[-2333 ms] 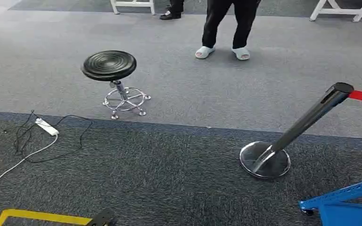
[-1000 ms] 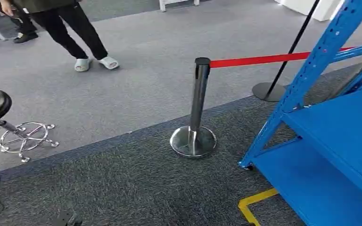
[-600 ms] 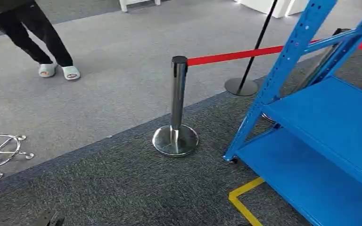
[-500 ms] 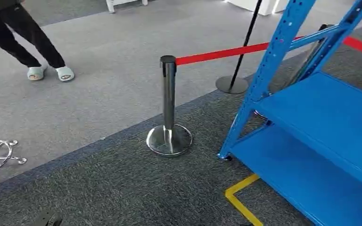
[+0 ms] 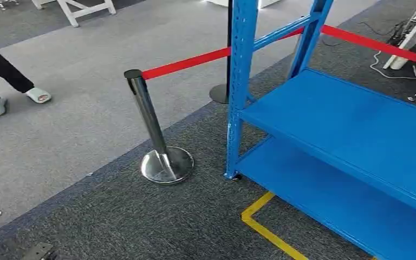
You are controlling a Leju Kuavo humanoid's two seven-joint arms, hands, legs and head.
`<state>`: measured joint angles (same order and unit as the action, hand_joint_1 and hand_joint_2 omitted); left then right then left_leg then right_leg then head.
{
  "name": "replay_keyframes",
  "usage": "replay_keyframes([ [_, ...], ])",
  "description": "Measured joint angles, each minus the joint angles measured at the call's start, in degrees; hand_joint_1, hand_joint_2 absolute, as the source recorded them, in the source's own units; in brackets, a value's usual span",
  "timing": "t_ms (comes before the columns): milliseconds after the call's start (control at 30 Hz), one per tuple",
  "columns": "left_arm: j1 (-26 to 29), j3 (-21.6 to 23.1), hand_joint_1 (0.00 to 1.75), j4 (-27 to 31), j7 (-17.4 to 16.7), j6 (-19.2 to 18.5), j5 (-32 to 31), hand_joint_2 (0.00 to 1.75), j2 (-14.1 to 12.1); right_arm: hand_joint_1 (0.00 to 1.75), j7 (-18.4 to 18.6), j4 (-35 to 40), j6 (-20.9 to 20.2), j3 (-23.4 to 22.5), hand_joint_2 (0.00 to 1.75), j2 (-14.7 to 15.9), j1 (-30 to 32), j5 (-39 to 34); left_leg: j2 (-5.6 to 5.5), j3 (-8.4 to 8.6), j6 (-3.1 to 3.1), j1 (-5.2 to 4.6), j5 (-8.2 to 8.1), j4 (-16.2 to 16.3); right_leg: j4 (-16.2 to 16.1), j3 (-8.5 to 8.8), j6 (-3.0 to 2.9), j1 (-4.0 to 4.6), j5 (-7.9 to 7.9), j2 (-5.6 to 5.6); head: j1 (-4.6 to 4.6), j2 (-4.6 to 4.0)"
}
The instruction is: Take the parts from the cabinet and place them on the table.
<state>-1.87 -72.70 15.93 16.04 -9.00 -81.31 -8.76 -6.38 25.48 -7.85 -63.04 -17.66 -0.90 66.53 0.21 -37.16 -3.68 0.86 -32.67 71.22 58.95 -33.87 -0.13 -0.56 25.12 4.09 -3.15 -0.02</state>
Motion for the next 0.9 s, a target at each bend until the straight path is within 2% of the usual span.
replay_keyframes([
  [33,-0.04,0.0,0.0,-0.04,-0.09,0.0,0.0,0.0,-0.09,0.0,0.02,-0.07,-0.07,-0.04,0.0,0.0,-0.03,0.07,-0.36,2.0,-0.01,0.16,2.79,-4.5,0.01,0.05,0.19,-0.09,-0.1,0.8,0.02,0.0],
  [67,-0.07,0.0,0.0,-0.09,-0.42,-0.04,0.11,0.0,-0.18,0.0,0.07,-0.07,-0.07,-0.13,0.0,0.0,-0.06,0.22,-1.58,4.35,-0.08,0.4,5.21,-9.4,0.02,0.07,0.44,-0.17,-0.18,1.54,0.0,0.0],
  [100,-0.1,-0.02,0.0,-0.15,-1.05,-0.37,0.33,0.0,-0.09,0.0,0.13,-0.07,-0.04,-0.31,0.0,0.0,-0.07,0.46,-5.23,6.12,-0.27,0.92,6.15,-13.33,0.06,-0.11,0.84,-0.08,-0.27,2.17,-0.31,0.0],
  [133,-0.09,-0.04,0.0,-0.2,-1.61,-0.76,0.65,0.0,-0.05,0.0,0.26,-0.07,0.0,-0.46,0.0,0.02,-0.2,0.61,-5.61,6.56,0.22,1.01,5.5,-15.28,0.59,-0.62,1.27,0.18,-0.17,2.9,-0.46,0.0],
  [233,-0.15,-0.13,0.0,-0.22,-2.95,-0.81,0.92,0.0,0.76,0.0,1.2,-0.04,0.22,-0.87,0.0,0.09,0.05,1.86,-3.87,6.51,1.4,0.51,5.78,-14.86,-0.61,-1.42,2.68,-0.29,-1.07,4.77,-0.41,0.0],
  [267,-0.26,-0.15,0.0,-0.22,-3.28,-0.81,1.34,0.0,1.12,0.0,1.29,0.04,0.39,-0.92,0.0,0.15,-0.01,2.27,-2.96,6.54,2.03,0.82,6.12,-15.26,-0.4,-1.37,2.79,-0.26,-0.9,4.03,-0.48,0.0],
  [300,-0.45,-0.22,0.0,-0.22,-4.02,-0.81,1.9,0.0,1.6,0.0,1.27,0.11,0.7,-0.98,0.0,0.15,-0.04,2.6,-2.4,6.57,2.5,0.75,6.06,-15.26,1.07,-1.94,2.92,0.06,0.4,0.02,-0.09,0.0],
  [333,-0.33,-0.39,0.0,-0.2,-5.0,-0.74,2.44,0.0,2.45,0.0,0.96,0.26,0.87,-1.05,0.0,0.15,-0.14,2.75,-1.61,6.62,2.87,0.56,5.97,-15.26,5.01,-3.74,3.15,0.07,3.08,-2.38,0.28,0.0],
  [367,-0.12,-0.61,0.0,-0.2,-5.71,-0.63,2.71,0.0,3.35,0.0,0.63,0.53,0.96,-1.16,0.0,0.17,-0.3,2.89,-0.69,6.67,2.99,0.37,5.93,-15.25,9.93,-5.97,3.25,0.04,5.61,-3.22,0.22,0.0],
  [400,0.04,-0.77,0.0,-0.15,-6.12,-0.57,2.86,0.0,3.74,0.0,0.46,0.74,1.07,-1.31,0.0,0.17,-0.38,2.95,0.23,6.67,3.06,0.22,5.89,-15.23,15.02,-8.28,3.36,0.03,7.73,-3.56,0.26,0.0],
  [433,0.02,-1.01,0.0,-0.15,-6.25,-0.46,2.86,0.0,4.41,0.0,0.35,0.94,1.16,-1.4,0.0,0.17,-0.39,3.04,1.08,6.71,3.11,0.12,5.85,-15.22,18.14,-9.64,3.46,0.03,8.55,-3.65,0.22,0.0],
  [467,-0.12,-1.18,0.0,-0.15,-6.3,-0.39,2.95,0.0,4.85,0.0,0.33,1.07,1.16,-1.44,0.0,0.17,-0.38,3.06,1.83,6.79,3.1,0.07,5.81,-15.22,18.1,-9.53,3.48,0.04,7.97,-3.65,0.26,0.0],
  [500,-0.26,-1.25,0.0,-0.15,-6.45,-0.39,2.99,0.0,5.29,0.0,0.33,1.18,1.16,-1.51,0.0,0.17,-0.38,3.1,2.46,6.96,3.07,0.05,5.72,-15.21,15.67,-7.99,3.42,0.06,6.29,-3.71,0.24,0.0],
  [533,-0.37,-1.29,0.0,-0.15,-6.67,-0.35,2.99,0.0,5.74,0.0,0.33,1.33,1.16,-1.62,0.0,0.17,-0.39,3.13,3.18,7.24,2.91,0.05,5.53,-15.21,10.77,-5.23,3.27,0.07,3.86,-4.04,0.26,0.0],
  [567,-0.42,-1.36,0.0,-0.13,-6.78,-0.35,2.99,0.0,5.97,0.0,0.33,1.49,1.16,-1.64,0.0,0.17,-0.39,3.17,3.79,7.61,2.73,0.06,5.31,-15.2,4.94,-1.89,3.11,0.08,1.53,-5.24,0.28,0.0],
  [600,-0.41,-1.47,0.0,-0.13,-6.89,-0.35,2.99,0.0,6.1,0.0,0.2,1.64,1.18,-1.66,0.0,0.17,-0.45,3.24,4.3,7.98,2.35,-0.17,5.06,-15.18,0.6,0.56,2.94,0.23,0.84,-8.36,0.28,0.0],
  [633,-0.39,-1.57,0.0,-0.09,-7.3,-0.57,2.91,0.0,6.27,0.0,-0.05,1.71,1.18,-1.66,0.0,0.15,-0.67,3.43,4.84,7.97,1.9,-0.51,4.66,-14.86,0.22,0.96,2.34,0.32,0.79,-7.74,0.17,0.0],
  [733,-0.62,-1.31,0.0,0.59,-6.91,-0.68,-0.07,0.0,7.74,0.0,0.29,2.19,1.44,-1.7,0.0,0.07,-0.78,4.77,6.19,8.3,1.34,-0.42,4.92,-15.29,0.46,0.04,1.51,0.61,0.67,-6.0,0.13,0.0],
  [767,-0.65,-0.92,0.0,0.85,-6.18,-0.35,-1.29,0.0,8.66,0.0,0.99,2.34,1.49,-1.73,0.0,0.04,-0.84,5.4,6.71,8.42,0.97,-0.41,4.7,-15.31,0.16,0.16,1.07,0.35,0.38,-5.37,0.15,0.0],
  [800,-0.67,-0.28,0.0,1.14,-5.29,0.2,-2.06,0.0,9.47,0.0,1.62,2.49,1.46,-1.73,0.0,-0.07,-0.77,5.79,4.38,8.11,0.61,-0.21,3.73,-14.48,-0.06,0.24,0.77,0.05,0.18,-4.81,0.07,0.0],
  [833,-0.62,0.0,0.0,1.29,-4.68,0.46,-2.06,0.0,10.92,0.0,1.7,2.54,1.44,-1.77,0.0,-0.07,-0.88,5.73,2.06,6.74,0.51,-0.19,1.64,-11.44,-0.09,0.16,0.52,-0.11,0.04,-4.42,-0.13,0.0],
  [867,-0.5,-0.02,0.0,1.49,-4.79,0.68,-1.57,0.0,12.31,0.0,1.48,2.54,1.4,-1.88,0.0,-0.07,-1.14,5.24,0.99,4.39,0.42,-0.16,-0.89,-6.56,-0.1,0.01,0.41,-0.13,-0.03,-3.77,-0.15,0.0],
  [900,-0.38,-0.07,0.0,1.98,-5.44,0.89,-1.36,0.0,13.64,0.0,0.96,2.51,1.46,-2.16,0.0,-0.09,-1.27,4.94,0.55,1.92,0.38,-0.15,-2.92,-1.67,-0.1,-0.1,0.32,-0.14,-0.06,-3.06,-0.26,0.0],
])
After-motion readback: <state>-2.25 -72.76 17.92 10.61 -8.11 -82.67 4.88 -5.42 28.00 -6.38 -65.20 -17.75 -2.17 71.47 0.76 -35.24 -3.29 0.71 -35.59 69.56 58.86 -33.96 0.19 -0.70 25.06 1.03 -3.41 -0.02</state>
